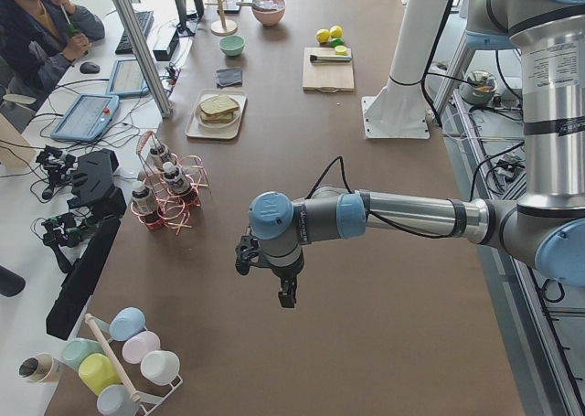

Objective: Make sandwich and place on tray

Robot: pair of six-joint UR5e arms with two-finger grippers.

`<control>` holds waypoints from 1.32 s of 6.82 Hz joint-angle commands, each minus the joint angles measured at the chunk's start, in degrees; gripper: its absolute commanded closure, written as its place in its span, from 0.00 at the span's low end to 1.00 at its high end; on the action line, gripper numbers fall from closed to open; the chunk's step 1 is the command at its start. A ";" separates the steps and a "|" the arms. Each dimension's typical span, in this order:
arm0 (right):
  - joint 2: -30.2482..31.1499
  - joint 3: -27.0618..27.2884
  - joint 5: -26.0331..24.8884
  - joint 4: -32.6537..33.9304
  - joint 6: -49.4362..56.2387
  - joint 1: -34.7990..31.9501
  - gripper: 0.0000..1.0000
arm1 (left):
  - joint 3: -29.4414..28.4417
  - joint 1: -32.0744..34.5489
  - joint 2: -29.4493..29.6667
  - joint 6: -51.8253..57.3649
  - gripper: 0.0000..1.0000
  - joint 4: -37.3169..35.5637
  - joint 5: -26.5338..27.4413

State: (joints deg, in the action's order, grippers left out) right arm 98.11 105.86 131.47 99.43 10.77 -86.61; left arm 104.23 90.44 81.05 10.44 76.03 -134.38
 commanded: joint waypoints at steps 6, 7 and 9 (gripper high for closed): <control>-0.38 -0.22 2.55 0.06 0.22 -0.58 0.00 | -0.60 -1.23 0.33 -3.30 0.03 4.65 0.08; -0.46 -0.22 2.39 0.06 0.13 -0.58 0.00 | -1.04 -1.23 0.25 -3.40 0.03 5.44 0.43; -0.20 -0.21 2.30 0.15 0.30 -0.58 0.00 | 0.79 -0.97 -0.01 -7.87 0.03 6.76 0.52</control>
State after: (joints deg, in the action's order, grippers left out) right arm 97.83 105.88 133.85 99.59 10.92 -87.18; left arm 104.15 89.32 81.24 4.64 82.03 -133.93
